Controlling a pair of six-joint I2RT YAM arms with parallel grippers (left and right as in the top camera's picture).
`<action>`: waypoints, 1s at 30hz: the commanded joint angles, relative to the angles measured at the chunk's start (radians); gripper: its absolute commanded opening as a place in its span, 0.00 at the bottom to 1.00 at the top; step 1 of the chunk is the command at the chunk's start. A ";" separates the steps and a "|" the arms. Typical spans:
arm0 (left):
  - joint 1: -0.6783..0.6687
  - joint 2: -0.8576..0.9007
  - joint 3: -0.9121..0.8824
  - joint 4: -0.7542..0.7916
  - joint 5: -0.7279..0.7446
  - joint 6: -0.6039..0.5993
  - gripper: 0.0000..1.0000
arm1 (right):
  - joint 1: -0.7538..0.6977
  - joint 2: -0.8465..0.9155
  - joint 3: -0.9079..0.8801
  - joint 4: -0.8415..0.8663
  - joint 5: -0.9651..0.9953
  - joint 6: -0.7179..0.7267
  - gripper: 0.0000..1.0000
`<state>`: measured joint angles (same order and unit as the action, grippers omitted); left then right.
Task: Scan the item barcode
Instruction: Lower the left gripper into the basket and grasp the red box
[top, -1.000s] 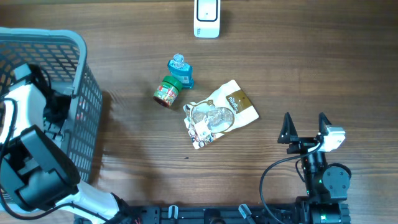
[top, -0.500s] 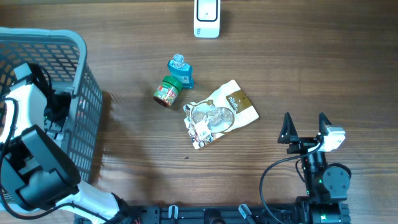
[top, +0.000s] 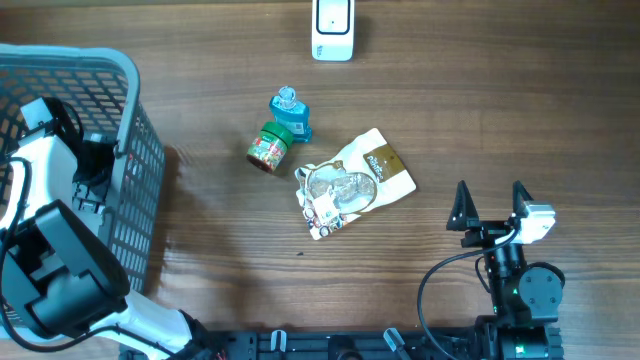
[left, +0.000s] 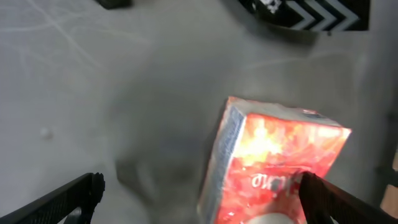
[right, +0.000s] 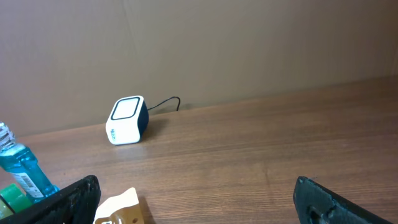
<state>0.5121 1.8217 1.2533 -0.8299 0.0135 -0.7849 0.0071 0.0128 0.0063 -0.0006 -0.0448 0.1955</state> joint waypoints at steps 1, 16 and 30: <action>-0.005 -0.064 -0.011 -0.021 0.006 -0.021 1.00 | 0.006 -0.005 -0.001 0.003 -0.010 -0.011 1.00; -0.047 -0.125 -0.011 0.042 -0.046 -0.005 1.00 | 0.006 -0.005 -0.001 0.003 -0.010 -0.011 1.00; -0.090 0.001 -0.011 0.087 -0.121 -0.005 1.00 | 0.006 -0.005 -0.001 0.003 -0.010 -0.011 1.00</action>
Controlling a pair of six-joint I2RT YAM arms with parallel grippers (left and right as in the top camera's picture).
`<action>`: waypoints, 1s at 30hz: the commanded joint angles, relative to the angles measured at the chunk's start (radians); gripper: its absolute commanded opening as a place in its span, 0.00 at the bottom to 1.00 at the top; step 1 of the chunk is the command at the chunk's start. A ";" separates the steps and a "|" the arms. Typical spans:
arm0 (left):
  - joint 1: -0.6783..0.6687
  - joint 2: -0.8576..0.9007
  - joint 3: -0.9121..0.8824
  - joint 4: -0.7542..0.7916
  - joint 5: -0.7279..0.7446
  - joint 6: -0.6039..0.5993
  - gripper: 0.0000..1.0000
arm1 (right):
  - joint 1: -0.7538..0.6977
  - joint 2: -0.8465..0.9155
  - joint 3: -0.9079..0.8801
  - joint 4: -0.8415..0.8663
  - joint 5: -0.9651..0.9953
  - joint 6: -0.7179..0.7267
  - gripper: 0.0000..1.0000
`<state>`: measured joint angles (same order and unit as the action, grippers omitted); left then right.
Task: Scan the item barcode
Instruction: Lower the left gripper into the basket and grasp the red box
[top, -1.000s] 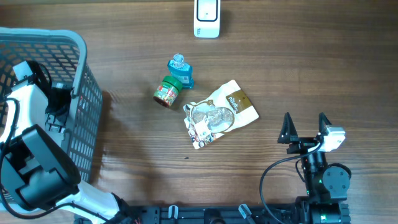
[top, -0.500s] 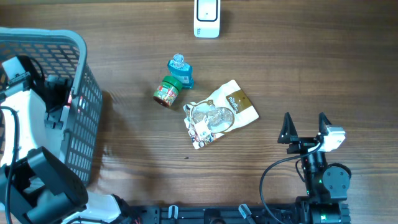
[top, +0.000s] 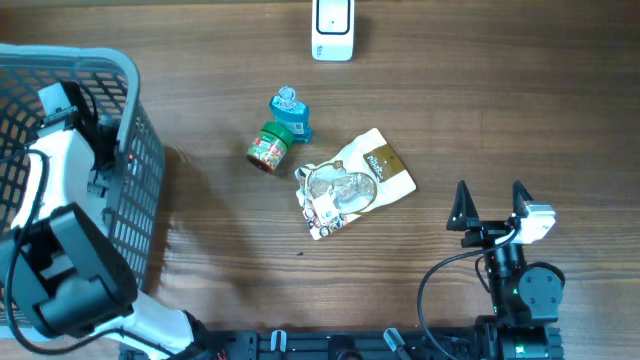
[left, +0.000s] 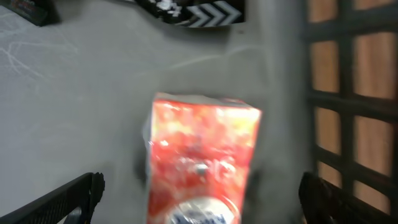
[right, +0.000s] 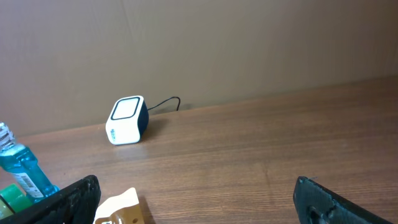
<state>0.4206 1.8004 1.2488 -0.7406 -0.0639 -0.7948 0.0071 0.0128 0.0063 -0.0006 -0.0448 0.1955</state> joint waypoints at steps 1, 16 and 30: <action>0.001 0.028 -0.006 0.000 -0.043 0.005 1.00 | 0.006 -0.005 -0.001 0.003 -0.010 -0.011 1.00; 0.001 0.127 -0.006 0.019 -0.042 0.005 0.83 | 0.006 -0.005 -0.001 0.003 -0.010 -0.011 1.00; 0.003 0.064 -0.005 -0.079 -0.042 0.006 0.49 | 0.006 -0.005 -0.001 0.003 -0.010 -0.011 1.00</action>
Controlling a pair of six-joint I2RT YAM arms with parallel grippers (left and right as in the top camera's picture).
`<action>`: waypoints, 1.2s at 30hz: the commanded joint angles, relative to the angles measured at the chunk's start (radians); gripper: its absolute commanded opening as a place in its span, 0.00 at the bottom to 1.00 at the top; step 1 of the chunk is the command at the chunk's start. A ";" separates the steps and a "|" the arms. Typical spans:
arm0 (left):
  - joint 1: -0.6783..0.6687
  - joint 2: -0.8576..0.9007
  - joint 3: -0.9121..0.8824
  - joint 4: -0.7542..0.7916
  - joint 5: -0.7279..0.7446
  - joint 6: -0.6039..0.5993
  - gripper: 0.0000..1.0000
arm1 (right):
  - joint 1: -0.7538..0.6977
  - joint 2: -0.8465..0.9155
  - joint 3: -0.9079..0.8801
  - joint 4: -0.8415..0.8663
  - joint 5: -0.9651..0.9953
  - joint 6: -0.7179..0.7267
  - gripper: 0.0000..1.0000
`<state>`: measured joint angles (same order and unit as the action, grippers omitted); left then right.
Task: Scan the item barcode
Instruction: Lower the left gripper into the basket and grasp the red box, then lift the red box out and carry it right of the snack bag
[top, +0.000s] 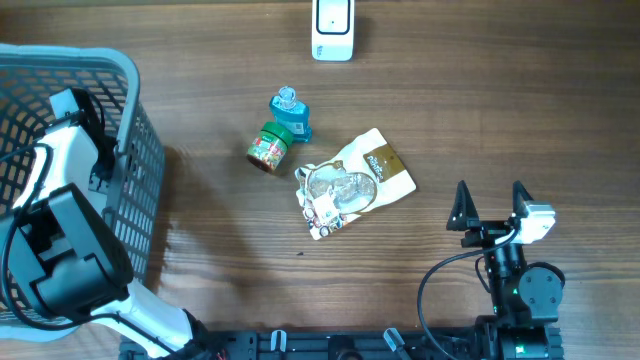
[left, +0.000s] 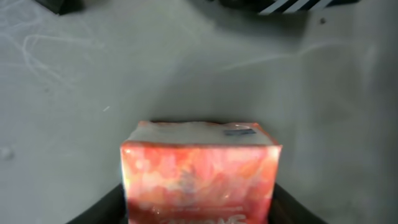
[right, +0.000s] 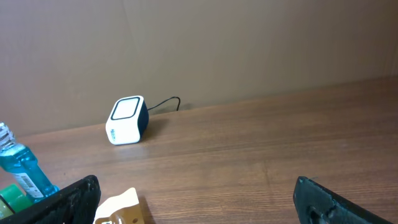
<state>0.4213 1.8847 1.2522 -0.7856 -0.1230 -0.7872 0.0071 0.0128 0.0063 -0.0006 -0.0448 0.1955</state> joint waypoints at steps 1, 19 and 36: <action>0.004 -0.041 -0.008 -0.046 0.016 -0.002 0.49 | 0.006 -0.005 -0.001 0.003 -0.010 -0.011 1.00; 0.126 -0.694 -0.006 -0.231 0.206 0.043 0.45 | 0.006 -0.005 -0.001 0.003 -0.010 -0.011 1.00; -0.183 -1.014 -0.009 -0.012 0.664 -0.007 0.46 | 0.006 -0.005 -0.001 0.003 -0.010 -0.011 1.00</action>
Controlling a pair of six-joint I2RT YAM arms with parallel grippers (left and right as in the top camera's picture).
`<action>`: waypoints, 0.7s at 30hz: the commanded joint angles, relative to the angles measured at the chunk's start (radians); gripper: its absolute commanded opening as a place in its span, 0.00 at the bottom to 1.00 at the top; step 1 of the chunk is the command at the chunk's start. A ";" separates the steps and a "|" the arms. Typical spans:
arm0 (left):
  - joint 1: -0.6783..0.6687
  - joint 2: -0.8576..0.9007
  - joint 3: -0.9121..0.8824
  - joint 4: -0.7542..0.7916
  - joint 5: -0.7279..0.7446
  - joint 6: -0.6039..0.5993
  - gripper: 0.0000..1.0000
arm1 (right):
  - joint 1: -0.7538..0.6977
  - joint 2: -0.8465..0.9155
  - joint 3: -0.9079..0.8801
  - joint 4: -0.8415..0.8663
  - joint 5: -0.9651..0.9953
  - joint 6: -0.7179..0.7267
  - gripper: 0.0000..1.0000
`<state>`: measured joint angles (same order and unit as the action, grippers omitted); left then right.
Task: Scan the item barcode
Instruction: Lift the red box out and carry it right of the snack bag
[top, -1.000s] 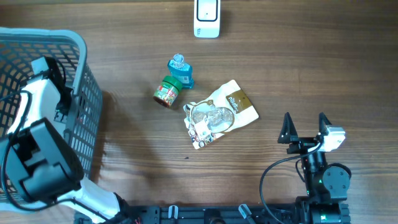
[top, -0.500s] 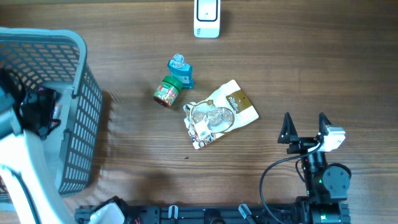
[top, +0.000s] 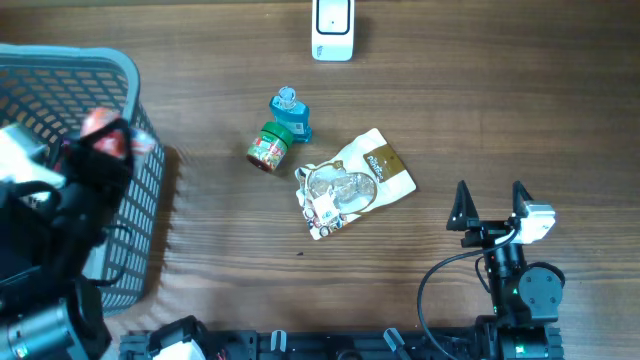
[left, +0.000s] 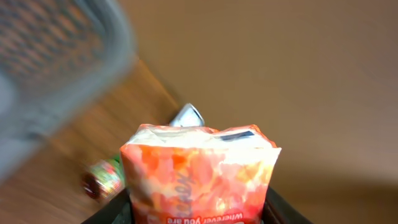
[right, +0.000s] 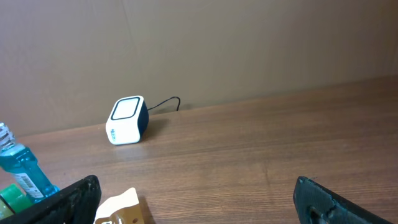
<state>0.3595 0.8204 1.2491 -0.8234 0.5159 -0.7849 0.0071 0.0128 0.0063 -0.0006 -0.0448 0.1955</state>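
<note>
My left gripper (left: 199, 215) is shut on an orange-red soft pack (left: 200, 169), which fills the left wrist view; no barcode shows on its facing side. From overhead the pack (top: 101, 124) hangs above the basket's right wall. The white barcode scanner (top: 332, 28) stands at the table's far edge, also visible behind the pack (left: 188, 115) and as a white cube (right: 127, 119) in the right wrist view. My right gripper (top: 490, 206) rests open at the near right with nothing between its fingers.
A grey-blue mesh basket (top: 60, 52) takes up the left side. A blue bottle (top: 289, 112), a green jar (top: 267, 148) and a brown-and-white pouch (top: 355, 183) lie in the table's middle, between basket and scanner.
My left gripper, then down on the basket floor around the pack, has come up out of the basket with the pack shut in it and now faces the table. The right arm is unchanged.
My left gripper was open inside the basket with the pack lying tilted ahead of it. Then the pack was straight in front, then close between the fingers. Now it is held above the basket's right wall. The right arm stayed still throughout.
</note>
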 joint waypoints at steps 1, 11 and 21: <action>-0.175 0.075 -0.006 0.043 -0.002 -0.008 0.46 | 0.006 -0.005 -0.001 0.003 -0.010 -0.011 1.00; -0.782 0.524 -0.006 0.278 -0.481 -0.004 0.46 | 0.006 -0.005 -0.001 0.003 -0.010 -0.012 1.00; -0.936 0.953 -0.006 0.482 -0.506 -0.009 0.46 | 0.006 -0.005 -0.001 0.003 -0.010 -0.012 1.00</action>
<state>-0.5713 1.7142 1.2480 -0.3679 0.0551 -0.7918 0.0090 0.0128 0.0063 -0.0006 -0.0448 0.1955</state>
